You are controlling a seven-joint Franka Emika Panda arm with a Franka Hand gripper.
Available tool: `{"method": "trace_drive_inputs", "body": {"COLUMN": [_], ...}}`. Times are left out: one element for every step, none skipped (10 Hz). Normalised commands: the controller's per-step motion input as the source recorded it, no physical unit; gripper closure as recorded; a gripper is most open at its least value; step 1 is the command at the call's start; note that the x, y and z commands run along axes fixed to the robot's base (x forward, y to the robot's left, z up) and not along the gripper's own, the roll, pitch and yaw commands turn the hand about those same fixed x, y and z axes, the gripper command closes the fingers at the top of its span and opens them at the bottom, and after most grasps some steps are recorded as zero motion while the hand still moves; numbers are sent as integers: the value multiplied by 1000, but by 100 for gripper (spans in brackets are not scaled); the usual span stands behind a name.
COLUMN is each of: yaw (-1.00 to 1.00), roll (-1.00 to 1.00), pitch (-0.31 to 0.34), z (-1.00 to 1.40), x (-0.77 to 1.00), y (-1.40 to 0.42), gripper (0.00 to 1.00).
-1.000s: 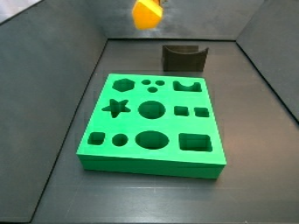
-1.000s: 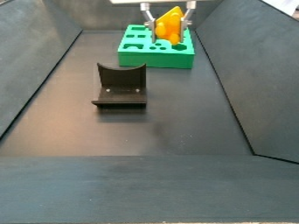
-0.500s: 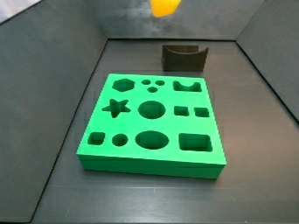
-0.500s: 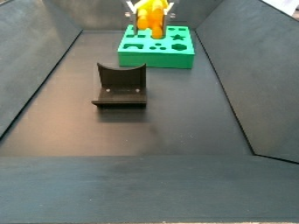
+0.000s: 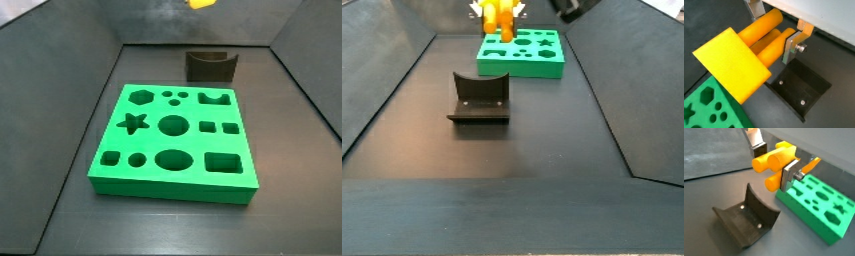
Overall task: Pick up the 3 prong object. Move up. Place the 3 prong object on the fixture. Regrasp the 3 prong object. Move to above the board. Insert the 3 prong object.
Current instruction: Place the 3 prong object on the fixture.
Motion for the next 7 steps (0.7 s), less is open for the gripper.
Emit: {"method": "trace_drive_inputs", "body": {"yaw": [-59, -69, -81, -75, -68, -60, -71], "roll": [-399, -301, -198, -169, -155, -145, -1000], "pitch": [158, 150, 125, 111, 105, 100, 46], "z": [-8, -8, -4, -3, -2, -4, -1000], "x": [577, 528, 418, 330, 246, 171, 106], "y": [51, 45, 33, 37, 35, 33, 60], "gripper": [100, 100, 100, 100, 100, 100, 100]}}
